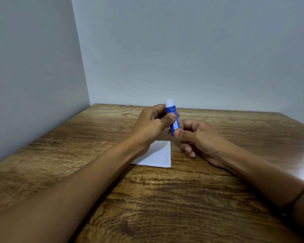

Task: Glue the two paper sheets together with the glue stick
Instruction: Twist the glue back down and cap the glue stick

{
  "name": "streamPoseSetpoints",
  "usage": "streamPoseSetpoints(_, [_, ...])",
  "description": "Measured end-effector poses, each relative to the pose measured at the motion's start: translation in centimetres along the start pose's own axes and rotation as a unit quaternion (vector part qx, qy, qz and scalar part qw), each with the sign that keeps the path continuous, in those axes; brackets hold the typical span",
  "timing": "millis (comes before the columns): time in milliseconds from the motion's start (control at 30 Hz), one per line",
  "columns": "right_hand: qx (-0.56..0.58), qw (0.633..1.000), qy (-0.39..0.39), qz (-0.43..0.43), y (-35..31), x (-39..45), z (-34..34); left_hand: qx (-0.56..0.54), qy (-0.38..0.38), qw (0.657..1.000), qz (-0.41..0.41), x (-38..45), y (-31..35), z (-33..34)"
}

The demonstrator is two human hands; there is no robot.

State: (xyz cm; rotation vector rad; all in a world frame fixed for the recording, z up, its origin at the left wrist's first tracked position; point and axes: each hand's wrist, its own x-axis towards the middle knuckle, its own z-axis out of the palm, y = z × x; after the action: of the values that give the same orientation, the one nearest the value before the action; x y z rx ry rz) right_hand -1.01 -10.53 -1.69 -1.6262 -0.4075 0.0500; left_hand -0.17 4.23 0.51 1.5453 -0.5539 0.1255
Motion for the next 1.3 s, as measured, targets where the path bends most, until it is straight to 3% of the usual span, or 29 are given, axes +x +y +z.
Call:
streamPoseSetpoints(100, [0.005,1.0,0.011,0.008,-0.07,0.18,0.06,-0.009,0.004,1.0,0.004,0.07,0.13,0.02])
streamPoseSetpoints(267, [0.022,0.998,-0.054,0.019,-0.43,-0.02,-0.13,-0.016,0.007,1.0,0.001,0.13,0.16,-0.21])
streamPoseSetpoints(500, [0.008,1.0,0.006,0.015,-0.19,0.02,0.12,0.001,0.005,1.0,0.007,0.08,0.07,-0.19])
streamPoseSetpoints(667, [0.038,0.998,-0.05,0.027,-0.55,-0.07,0.02,-0.012,0.009,1.0,0.003,0.18,0.15,-0.29])
streamPoseSetpoints(900, [-0.009,1.0,0.016,0.006,-0.1,-0.04,0.34,0.007,0.006,1.0,0.005,0.13,0.08,-0.28])
streamPoseSetpoints(1100, [0.002,0.999,-0.037,0.015,-0.44,-0.26,0.21,0.001,0.007,1.0,0.005,0.12,0.18,-0.28])
streamPoseSetpoints(1300, [-0.047,0.997,0.054,-0.002,0.07,0.07,0.65,0.008,0.007,1.0,0.0,0.1,0.15,-0.18])
